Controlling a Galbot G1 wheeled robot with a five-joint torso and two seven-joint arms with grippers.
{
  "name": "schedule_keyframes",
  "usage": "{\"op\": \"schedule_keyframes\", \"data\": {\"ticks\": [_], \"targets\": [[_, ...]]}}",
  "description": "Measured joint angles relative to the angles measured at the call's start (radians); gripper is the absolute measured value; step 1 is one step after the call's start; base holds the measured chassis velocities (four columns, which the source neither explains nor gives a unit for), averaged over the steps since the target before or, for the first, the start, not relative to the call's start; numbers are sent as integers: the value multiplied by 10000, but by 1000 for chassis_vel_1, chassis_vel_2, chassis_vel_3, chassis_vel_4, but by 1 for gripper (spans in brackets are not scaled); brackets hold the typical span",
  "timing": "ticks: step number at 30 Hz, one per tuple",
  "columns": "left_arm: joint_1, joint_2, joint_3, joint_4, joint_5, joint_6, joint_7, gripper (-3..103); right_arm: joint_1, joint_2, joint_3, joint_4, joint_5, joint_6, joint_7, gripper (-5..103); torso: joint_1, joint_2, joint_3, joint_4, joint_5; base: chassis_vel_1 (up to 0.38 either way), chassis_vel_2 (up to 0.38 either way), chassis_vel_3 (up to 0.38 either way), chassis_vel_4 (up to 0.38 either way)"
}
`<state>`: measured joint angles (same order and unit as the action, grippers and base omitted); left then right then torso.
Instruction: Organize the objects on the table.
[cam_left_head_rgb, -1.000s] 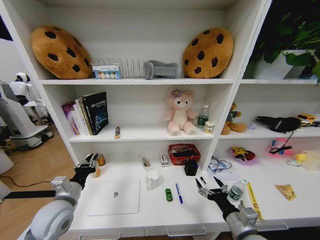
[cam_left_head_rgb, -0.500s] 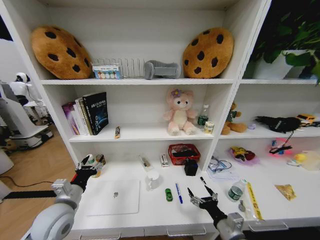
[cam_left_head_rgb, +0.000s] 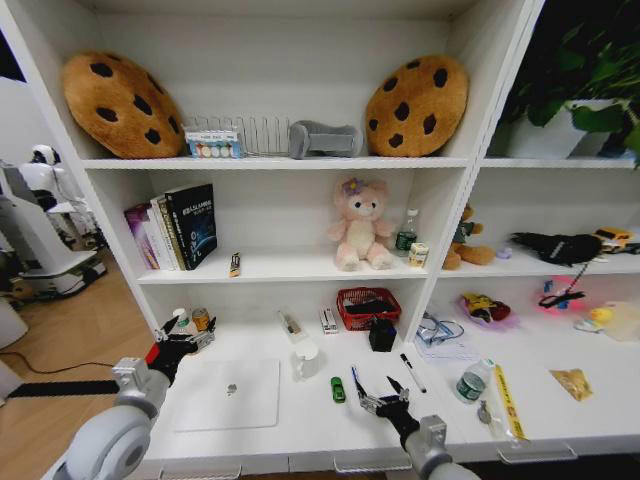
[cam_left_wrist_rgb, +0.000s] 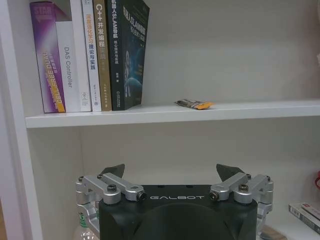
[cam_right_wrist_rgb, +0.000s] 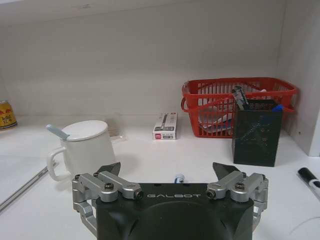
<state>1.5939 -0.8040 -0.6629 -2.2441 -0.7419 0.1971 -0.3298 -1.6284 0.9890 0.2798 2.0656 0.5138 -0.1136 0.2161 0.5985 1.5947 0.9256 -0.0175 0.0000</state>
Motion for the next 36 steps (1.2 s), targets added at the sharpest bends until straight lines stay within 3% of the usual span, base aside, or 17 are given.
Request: {"op": "schedule_keyframes", "data": {"ticks": [12,36], "targets": [[-50,185,71,205,-91,7,32,100,1125,29,-1514,-897,-65,41,38,100,0,0,0,0,-1,0,0,0,0],[-301,359,259,461,-250,12,74,100,1833,401,-2203,-1734,-22,39,191,101,0,0,0,1,0,0,0,0,0]]}}
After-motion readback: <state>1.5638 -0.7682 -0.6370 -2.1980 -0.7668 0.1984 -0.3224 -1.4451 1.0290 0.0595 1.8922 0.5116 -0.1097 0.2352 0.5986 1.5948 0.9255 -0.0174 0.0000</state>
